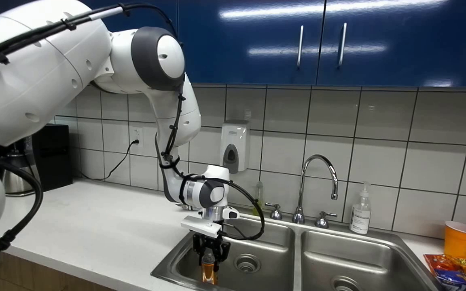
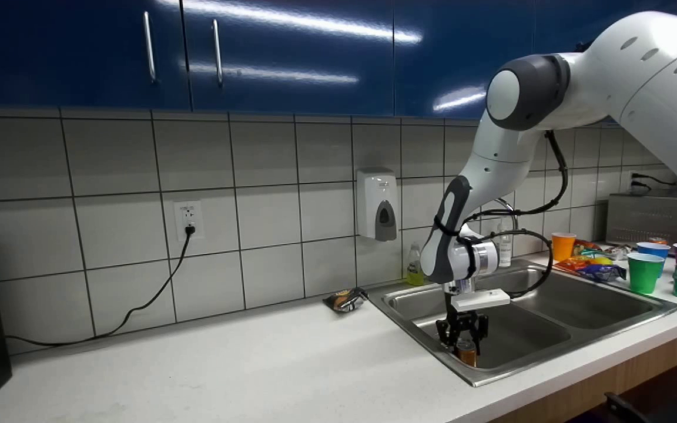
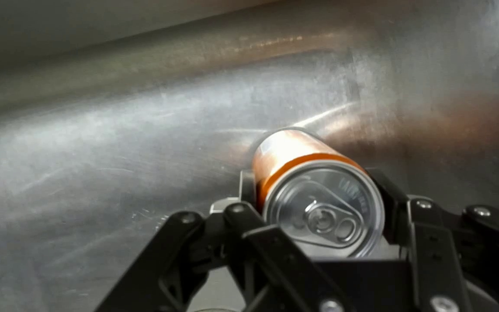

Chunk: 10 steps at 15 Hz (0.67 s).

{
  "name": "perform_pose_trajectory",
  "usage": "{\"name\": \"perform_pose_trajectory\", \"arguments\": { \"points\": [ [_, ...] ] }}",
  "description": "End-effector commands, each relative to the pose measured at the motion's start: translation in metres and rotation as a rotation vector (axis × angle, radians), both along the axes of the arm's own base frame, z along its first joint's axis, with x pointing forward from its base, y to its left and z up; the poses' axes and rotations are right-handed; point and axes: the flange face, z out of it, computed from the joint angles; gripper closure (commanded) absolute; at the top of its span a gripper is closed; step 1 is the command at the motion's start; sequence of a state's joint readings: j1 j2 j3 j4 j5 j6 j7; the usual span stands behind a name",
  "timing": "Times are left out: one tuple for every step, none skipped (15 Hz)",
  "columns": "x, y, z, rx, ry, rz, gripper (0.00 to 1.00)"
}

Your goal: Put the can in the sink

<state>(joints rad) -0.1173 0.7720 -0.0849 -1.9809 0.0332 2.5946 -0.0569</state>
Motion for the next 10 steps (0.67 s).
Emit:
{"name": "perform_pose_trajectory", "arguments": {
  "points": [
    [0.0054,0.0004,0.0005,0.013,-0.007,-0.016,0.62],
    [0.0051,0.0007,0.0004,0.012,-0.004,-0.016,0.34],
    [0.0051,0.0011,-0.0002,0.014,-0.002,-0.018,0.11],
    [0.005,0.0014,-0.0008,0.014,-0.002,-0.02,0.09],
    [0.0048,0.0018,-0.0011,0.013,0.0,-0.018,0.07],
    [0.0044,0.0024,-0.0016,0.015,0.001,-0.017,0.0],
    [0.0043,0.0026,-0.0021,0.016,0.001,-0.019,0.0],
    [0.004,0.003,-0.0019,0.016,0.002,-0.017,0.0],
    [0.0039,0.0036,-0.0018,0.016,0.002,-0.017,0.0],
    [0.0038,0.0033,-0.0005,0.015,0.001,-0.017,0.0]
  ]
}}
